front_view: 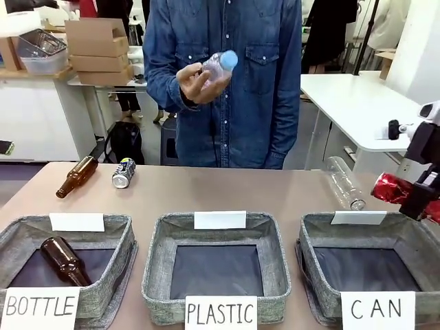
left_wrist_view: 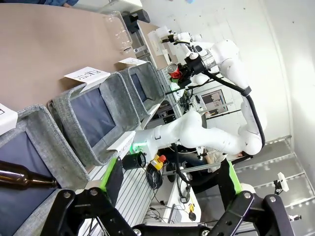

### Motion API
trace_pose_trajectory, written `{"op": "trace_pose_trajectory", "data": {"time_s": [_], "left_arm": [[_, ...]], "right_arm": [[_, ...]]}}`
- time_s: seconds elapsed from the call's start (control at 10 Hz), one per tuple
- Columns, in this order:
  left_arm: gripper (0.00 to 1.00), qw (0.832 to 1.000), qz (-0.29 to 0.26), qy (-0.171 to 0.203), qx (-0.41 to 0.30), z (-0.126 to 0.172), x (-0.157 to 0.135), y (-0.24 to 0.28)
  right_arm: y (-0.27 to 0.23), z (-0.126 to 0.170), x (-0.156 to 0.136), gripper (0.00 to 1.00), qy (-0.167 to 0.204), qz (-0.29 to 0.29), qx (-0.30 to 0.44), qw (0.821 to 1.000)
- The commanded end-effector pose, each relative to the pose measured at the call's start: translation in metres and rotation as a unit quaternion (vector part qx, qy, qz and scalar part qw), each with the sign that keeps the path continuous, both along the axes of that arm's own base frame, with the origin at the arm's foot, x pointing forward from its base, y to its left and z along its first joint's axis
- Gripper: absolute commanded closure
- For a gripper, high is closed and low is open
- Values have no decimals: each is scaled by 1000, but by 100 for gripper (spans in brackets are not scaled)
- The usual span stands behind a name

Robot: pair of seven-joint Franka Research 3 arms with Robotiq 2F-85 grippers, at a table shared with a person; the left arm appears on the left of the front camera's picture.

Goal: Sort the can waste into the basket.
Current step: Pick up the can waste from the table and place it in the right Fabric basket.

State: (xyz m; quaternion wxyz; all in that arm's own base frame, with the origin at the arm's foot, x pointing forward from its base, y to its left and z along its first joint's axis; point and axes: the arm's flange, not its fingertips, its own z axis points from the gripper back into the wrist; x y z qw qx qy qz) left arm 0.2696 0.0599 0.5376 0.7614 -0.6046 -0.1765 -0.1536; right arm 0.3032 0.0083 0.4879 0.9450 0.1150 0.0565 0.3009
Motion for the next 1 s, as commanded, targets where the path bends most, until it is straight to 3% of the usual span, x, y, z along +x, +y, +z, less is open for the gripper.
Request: {"op": "trace_pose_trajectory", "data": {"time_s": [0.0, 0.1, 0.3, 0.4, 0.5, 0.9], "left_arm": [[0, 1000, -4, -3, -5, 1, -2, 0], [0, 1000, -4, -3, -5, 1, -2, 0], [0, 1000, -4, -3, -5, 1, -2, 0], [0, 1000, -4, -3, -5, 1, -2, 0], [0, 1000, -4, -3, -5, 1, -2, 0], [0, 1000, -4, -3, -5, 1, -2, 0]], "right_arm": [[-9, 0, 7, 37, -5, 17, 6, 1000], [-11, 0, 8, 0, -5, 11, 7, 1000], [-13, 0, 9, 0, -6, 2, 9, 1000], [-13, -1, 10, 11, -6, -4, 13, 1000], [-13, -1, 11, 2, -6, -5, 15, 1000], [-14, -1, 12, 0, -9, -8, 21, 1000]]}}
